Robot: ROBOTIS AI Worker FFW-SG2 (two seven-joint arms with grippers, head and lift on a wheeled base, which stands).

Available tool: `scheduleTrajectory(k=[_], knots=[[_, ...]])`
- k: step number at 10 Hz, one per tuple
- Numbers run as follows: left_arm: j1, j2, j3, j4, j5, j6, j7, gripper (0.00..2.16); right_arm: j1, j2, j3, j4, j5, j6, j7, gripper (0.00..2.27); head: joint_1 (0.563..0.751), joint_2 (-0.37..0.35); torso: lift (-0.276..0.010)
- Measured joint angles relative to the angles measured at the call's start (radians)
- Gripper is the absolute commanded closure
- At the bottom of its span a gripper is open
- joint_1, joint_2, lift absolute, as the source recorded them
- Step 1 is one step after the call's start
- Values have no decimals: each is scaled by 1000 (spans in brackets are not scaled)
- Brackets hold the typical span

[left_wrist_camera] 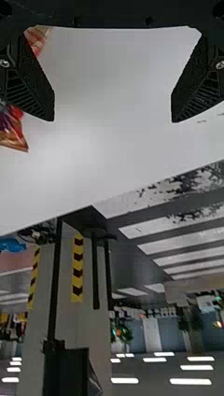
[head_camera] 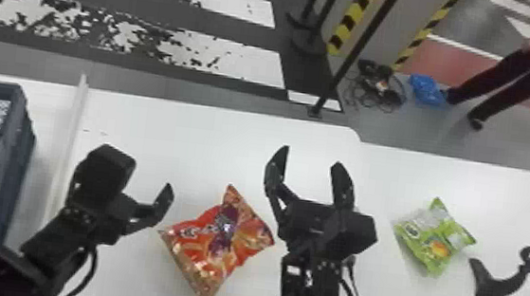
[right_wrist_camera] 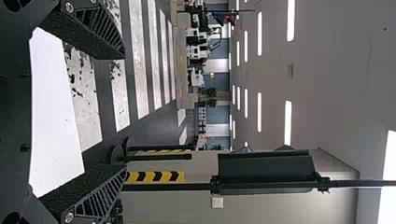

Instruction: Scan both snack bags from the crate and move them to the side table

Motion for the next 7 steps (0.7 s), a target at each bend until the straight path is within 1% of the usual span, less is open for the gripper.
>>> scheduleTrajectory(k=[1,2,3,4,5,6,7], knots=[[39,13,63,-36,13,-82,12,66,-1,1,1,3,1,0,0,90,695,-239,-29],[76,22,132,-74,35,-127,16,66,-2,2,2,5,1,0,1,90,695,-194,-29],[117,28,205,-109,68,-186,18,66,-3,4,2,7,-4,1,15,87,695,-168,-29],[159,30,270,-136,87,-260,24,66,-3,5,3,7,-9,5,26,87,695,-113,-29],[193,32,328,-161,101,-315,26,66,-3,6,5,9,-11,9,28,87,695,-72,-29],[219,36,374,-182,119,-347,25,66,-2,7,8,11,-13,11,28,87,695,-34,-29],[250,50,426,-204,147,-375,15,66,2,7,12,12,-13,15,29,87,695,-16,-29]])
